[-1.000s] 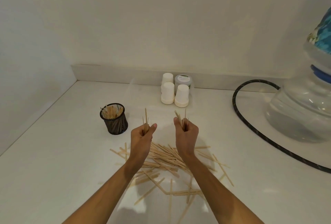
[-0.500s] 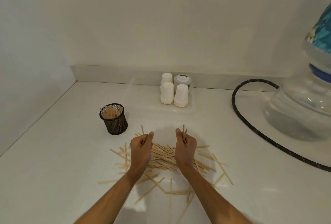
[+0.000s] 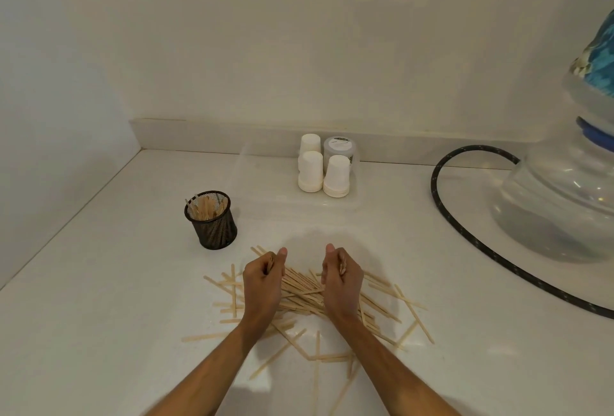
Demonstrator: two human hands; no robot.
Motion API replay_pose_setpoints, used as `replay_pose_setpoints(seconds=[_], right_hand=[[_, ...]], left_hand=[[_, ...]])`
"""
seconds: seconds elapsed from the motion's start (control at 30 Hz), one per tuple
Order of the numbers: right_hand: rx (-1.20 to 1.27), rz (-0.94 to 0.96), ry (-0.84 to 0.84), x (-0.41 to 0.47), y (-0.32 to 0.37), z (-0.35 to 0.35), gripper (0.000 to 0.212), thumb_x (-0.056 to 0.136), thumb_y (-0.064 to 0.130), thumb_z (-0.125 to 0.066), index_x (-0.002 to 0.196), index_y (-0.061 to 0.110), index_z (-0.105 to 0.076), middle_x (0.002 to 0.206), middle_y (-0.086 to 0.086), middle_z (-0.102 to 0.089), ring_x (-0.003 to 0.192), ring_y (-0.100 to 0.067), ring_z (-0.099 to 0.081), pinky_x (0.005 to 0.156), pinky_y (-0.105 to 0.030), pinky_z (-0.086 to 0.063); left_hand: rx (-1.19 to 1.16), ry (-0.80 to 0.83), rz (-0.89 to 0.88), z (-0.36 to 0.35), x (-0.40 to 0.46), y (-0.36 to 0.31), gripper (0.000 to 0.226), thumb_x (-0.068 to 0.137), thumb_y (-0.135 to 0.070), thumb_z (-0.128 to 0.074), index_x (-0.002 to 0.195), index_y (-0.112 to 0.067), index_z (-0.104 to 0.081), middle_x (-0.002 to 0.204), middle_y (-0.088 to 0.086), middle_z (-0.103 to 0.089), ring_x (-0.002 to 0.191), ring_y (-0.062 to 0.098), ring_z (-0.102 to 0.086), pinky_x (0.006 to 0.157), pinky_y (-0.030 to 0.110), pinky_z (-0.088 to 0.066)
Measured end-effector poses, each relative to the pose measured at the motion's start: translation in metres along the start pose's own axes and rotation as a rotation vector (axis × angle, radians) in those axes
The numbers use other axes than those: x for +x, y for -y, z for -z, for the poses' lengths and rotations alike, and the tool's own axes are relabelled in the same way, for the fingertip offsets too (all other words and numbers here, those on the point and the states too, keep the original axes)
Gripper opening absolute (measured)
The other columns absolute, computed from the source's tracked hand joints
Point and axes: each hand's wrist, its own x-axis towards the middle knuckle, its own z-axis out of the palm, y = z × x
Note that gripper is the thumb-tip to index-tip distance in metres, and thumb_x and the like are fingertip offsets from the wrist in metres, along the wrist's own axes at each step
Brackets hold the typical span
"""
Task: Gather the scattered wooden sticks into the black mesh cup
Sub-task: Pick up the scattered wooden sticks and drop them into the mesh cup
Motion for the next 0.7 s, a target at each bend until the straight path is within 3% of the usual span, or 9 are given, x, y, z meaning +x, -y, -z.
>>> replay_pose_setpoints(seconds=[0.07, 0.13, 0.2, 0.3, 0.4, 0.53, 0.63, 0.7], right_hand=[[-0.065, -0.011, -0.001, 0.001, -0.002, 0.000, 0.053, 0.096, 0.022, -0.061, 0.054, 0.021, -0.028, 0.047, 0.007, -0.027, 0.047, -0.009, -0.028, 0.047, -0.027, -0.029], [-0.071, -0.042, 0.027, 0.000, -0.003, 0.000, 0.058, 0.094, 0.019, -0.063, 0.053, 0.026, -0.023, 0.045, 0.010, -0.023, 0.045, -0.005, -0.023, 0.047, -0.019, -0.026], [-0.074, -0.036, 0.050, -0.001, -0.003, -0.001, 0.058, 0.096, 0.021, -0.060, 0.053, 0.025, -0.022, 0.045, 0.010, -0.022, 0.044, -0.006, -0.020, 0.046, -0.019, -0.023], [-0.087, -0.033, 0.068, 0.000, -0.006, -0.001, 0.057, 0.098, 0.036, -0.054, 0.051, 0.025, -0.025, 0.044, 0.010, -0.024, 0.043, -0.006, -0.021, 0.043, -0.019, -0.022], [-0.175, -0.085, 0.144, 0.001, -0.009, -0.002, 0.058, 0.092, 0.061, -0.043, 0.050, 0.026, -0.026, 0.044, 0.009, -0.026, 0.043, -0.009, -0.024, 0.044, -0.023, -0.024], [-0.149, -0.046, 0.195, 0.007, -0.001, -0.010, 0.060, 0.094, 0.066, -0.034, 0.049, 0.027, -0.026, 0.041, 0.010, -0.026, 0.040, -0.009, -0.022, 0.043, -0.027, -0.022], [-0.041, -0.046, 0.188, 0.017, 0.013, -0.023, 0.065, 0.098, 0.060, -0.032, 0.046, 0.023, -0.042, 0.042, 0.002, -0.042, 0.040, -0.014, -0.040, 0.046, -0.029, -0.037], [-0.001, -0.057, 0.191, 0.026, 0.023, -0.036, 0.063, 0.102, 0.050, -0.032, 0.049, 0.026, -0.054, 0.051, 0.000, -0.058, 0.052, -0.013, -0.058, 0.057, -0.022, -0.046]], left_hand=[[0.007, 0.007, 0.009, -0.001, 0.000, 0.001, 0.054, 0.094, -0.018, -0.062, 0.054, 0.001, -0.030, 0.049, 0.011, -0.031, 0.047, 0.014, -0.030, 0.049, 0.023, -0.032], [0.016, 0.015, 0.025, -0.002, -0.001, 0.001, 0.056, 0.092, -0.019, -0.064, 0.051, -0.004, -0.030, 0.048, 0.010, -0.029, 0.047, 0.017, -0.028, 0.049, 0.026, -0.033], [0.026, 0.004, 0.018, -0.003, -0.002, 0.002, 0.057, 0.092, -0.022, -0.064, 0.048, -0.003, -0.033, 0.045, 0.008, -0.031, 0.044, 0.016, -0.031, 0.049, 0.026, -0.035], [0.038, -0.034, -0.005, -0.002, -0.001, 0.003, 0.051, 0.094, -0.030, -0.060, 0.048, -0.008, -0.056, 0.040, 0.000, -0.036, 0.039, 0.006, -0.035, 0.047, 0.018, -0.035], [0.060, -0.017, 0.022, 0.000, 0.001, 0.002, 0.044, 0.098, -0.040, -0.052, 0.064, -0.019, -0.070, 0.043, 0.005, -0.035, 0.041, 0.010, -0.036, 0.046, 0.020, -0.034], [-0.032, 0.002, 0.028, 0.008, 0.013, -0.010, 0.047, 0.102, -0.042, -0.038, 0.085, -0.016, -0.073, 0.047, 0.001, -0.028, 0.041, 0.010, -0.029, 0.044, 0.021, -0.029], [-0.094, -0.004, 0.004, 0.019, 0.028, -0.025, 0.053, 0.103, -0.041, -0.034, 0.085, -0.007, -0.070, 0.047, 0.005, -0.036, 0.042, 0.013, -0.036, 0.044, 0.023, -0.034], [-0.078, -0.013, -0.049, 0.030, 0.040, -0.035, 0.056, 0.104, -0.040, -0.032, 0.082, -0.004, -0.069, 0.052, 0.009, -0.044, 0.046, 0.021, -0.041, 0.046, 0.032, -0.038]])
